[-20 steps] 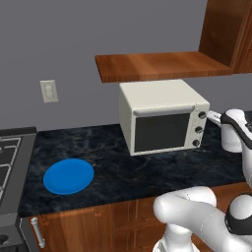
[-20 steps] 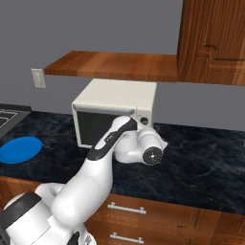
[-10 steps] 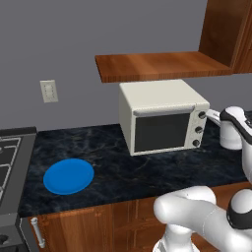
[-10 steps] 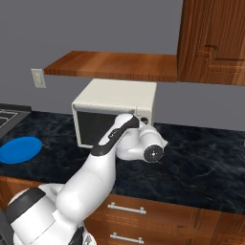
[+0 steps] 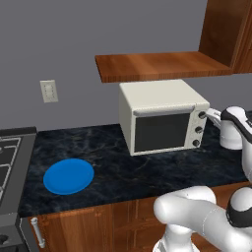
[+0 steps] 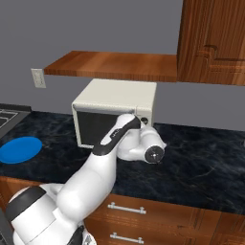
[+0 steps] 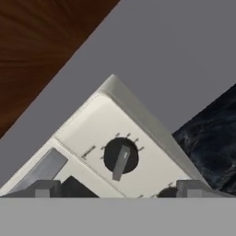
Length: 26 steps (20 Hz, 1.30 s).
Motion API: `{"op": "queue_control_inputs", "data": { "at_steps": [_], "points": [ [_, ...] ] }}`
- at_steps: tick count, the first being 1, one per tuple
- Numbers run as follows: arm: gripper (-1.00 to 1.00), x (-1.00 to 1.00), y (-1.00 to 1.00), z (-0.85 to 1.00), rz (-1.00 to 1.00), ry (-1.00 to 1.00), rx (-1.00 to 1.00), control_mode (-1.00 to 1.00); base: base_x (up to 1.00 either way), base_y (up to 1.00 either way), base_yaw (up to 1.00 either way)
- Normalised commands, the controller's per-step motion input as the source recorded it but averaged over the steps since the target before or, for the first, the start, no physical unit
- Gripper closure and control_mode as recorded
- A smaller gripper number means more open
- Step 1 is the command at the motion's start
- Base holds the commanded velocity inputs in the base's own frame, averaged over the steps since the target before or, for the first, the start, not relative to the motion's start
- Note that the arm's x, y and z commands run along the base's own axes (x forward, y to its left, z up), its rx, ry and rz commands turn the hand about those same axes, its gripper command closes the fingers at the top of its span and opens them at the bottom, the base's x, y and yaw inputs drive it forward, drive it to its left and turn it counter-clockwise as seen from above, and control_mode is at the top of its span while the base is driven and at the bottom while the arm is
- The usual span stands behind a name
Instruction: Pull the toaster oven rack outwards. Pick up the baguette from the plate and place it on the toaster oven rack. Close the toaster oven door fully and set the temperature to the lowest setting.
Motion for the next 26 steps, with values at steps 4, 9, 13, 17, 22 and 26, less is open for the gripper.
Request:
{"op": "queue_control_inputs", "data": {
  "at_steps": [4, 9, 13, 17, 22, 26],
  "points": [
    [-1.00, 0.00, 0.00, 0.00, 0.00, 0.11, 0.17, -1.00, 0.00, 0.00, 0.00],
    [-1.00, 0.00, -0.01, 0.01, 0.00, 0.13, 0.07, -1.00, 0.00, 0.00, 0.00],
    [-1.00, 0.00, -0.09, 0.00, 0.00, 0.02, 0.10, -1.00, 0.00, 0.00, 0.00],
    [-1.00, 0.00, -0.05, 0.00, 0.00, 0.00, 0.16, -1.00, 0.00, 0.00, 0.00],
    [-1.00, 0.00, 0.00, 0.00, 0.00, -0.02, 0.11, -1.00, 0.00, 0.00, 0.00],
    [-1.00, 0.07, 0.00, 0.00, 0.00, 0.00, 0.03, -1.00, 0.00, 0.00, 0.00]
  ]
}}
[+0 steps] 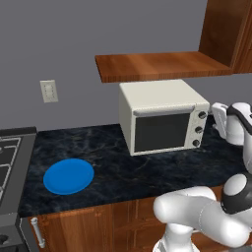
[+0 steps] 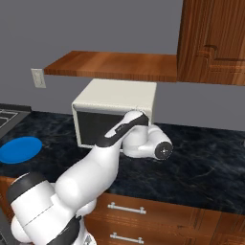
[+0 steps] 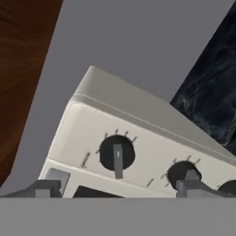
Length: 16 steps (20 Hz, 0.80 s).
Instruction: Pull the toaster oven rack outwards. Pick up the baguette from the plate and place it on the toaster oven rack. Close the toaster oven door fully and set the temperature to the lowest setting.
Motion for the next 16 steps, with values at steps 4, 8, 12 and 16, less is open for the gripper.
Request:
{"op": "queue_control_inputs", "data": {
  "at_steps": [4, 8, 12, 16],
  "points": [
    [-1.00, 0.13, 0.01, 0.00, 0.00, -0.04, 0.00, -1.00, 0.00, 0.00, 0.00],
    [-1.00, 0.24, 0.00, -0.01, 0.00, 0.00, 0.00, -1.00, 0.00, 0.00, 0.00],
    [-1.00, 0.03, 0.00, -0.05, 0.00, 0.00, 0.00, -1.00, 0.00, 0.00, 0.00],
    [-1.00, 0.07, 0.02, -0.05, 0.00, 0.00, 0.00, -1.00, 0.00, 0.00, 0.00]
  ]
}}
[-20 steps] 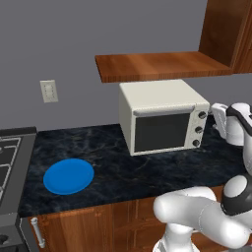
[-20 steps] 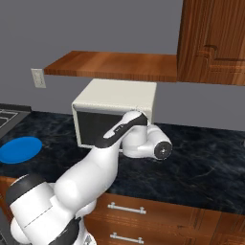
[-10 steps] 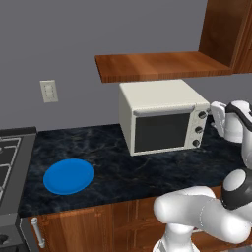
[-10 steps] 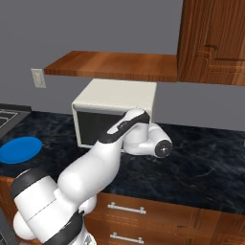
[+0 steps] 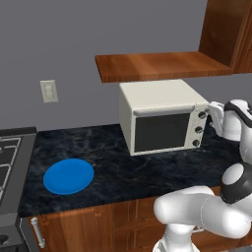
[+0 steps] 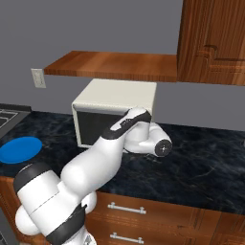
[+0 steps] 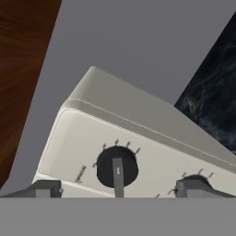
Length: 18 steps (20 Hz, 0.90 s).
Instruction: Pull the toaster oven rack outwards. Pick up the baguette from the plate and place it on the toaster oven rack. Close the toaster oven door fully and set the temperature to the lowest setting.
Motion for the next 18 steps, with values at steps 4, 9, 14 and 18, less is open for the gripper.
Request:
{"op": "queue_control_inputs", "data": {
  "at_steps": [4, 9, 14, 18],
  "points": [
    [-1.00, 0.10, 0.07, 0.00, 0.00, 0.00, 0.00, -1.00, 0.00, 0.00, 0.00],
    [-1.00, 0.16, 0.10, 0.00, 0.00, 0.00, 0.00, -1.00, 0.00, 0.00, 0.00],
    [-1.00, 0.21, 0.02, -0.04, 0.00, 0.00, 0.00, -1.00, 0.00, 0.00, 0.00],
    [-1.00, 0.15, 0.00, -0.04, 0.00, 0.00, 0.01, -1.00, 0.00, 0.00, 0.00]
  ]
}}
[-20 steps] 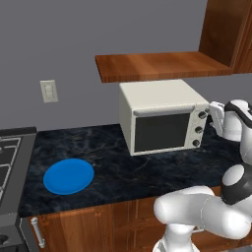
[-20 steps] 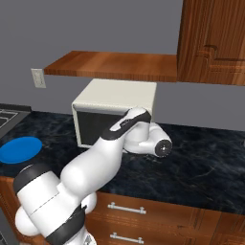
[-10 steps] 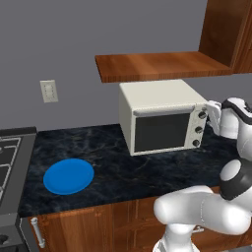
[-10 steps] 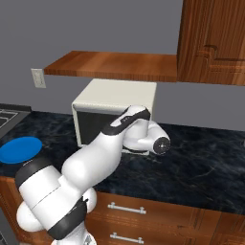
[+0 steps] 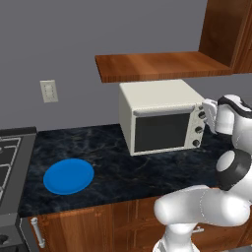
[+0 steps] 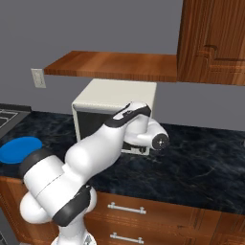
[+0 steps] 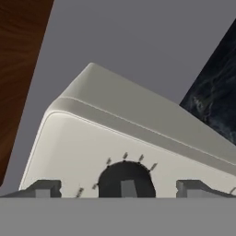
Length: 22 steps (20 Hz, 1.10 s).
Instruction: Pull the toaster oven rack outwards. Pick up the baguette from the plate and place it on the toaster oven rack. Close the toaster oven door fully and set the temperature to the lowest setting.
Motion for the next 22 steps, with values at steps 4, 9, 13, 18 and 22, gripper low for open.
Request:
{"op": "queue_control_inputs", "data": {
  "at_steps": [4, 9, 13, 18, 22],
  "points": [
    [-1.00, 0.15, 0.00, -0.06, 0.00, 0.00, 0.01, -1.00, 0.00, 0.00, 0.00],
    [-1.00, 0.21, 0.00, -0.06, 0.00, 0.00, 0.00, -1.00, 0.00, 0.00, 0.00],
    [1.00, 0.21, 0.00, -0.01, 0.00, 0.00, 0.00, -1.00, 0.00, 0.00, 0.00],
    [1.00, 0.09, 0.00, 0.00, 0.00, 0.00, 0.02, -1.00, 0.00, 0.00, 0.00],
    [1.00, 0.10, 0.00, 0.00, 0.00, 0.00, 0.01, -1.00, 0.00, 0.00, 0.00]
  ]
}}
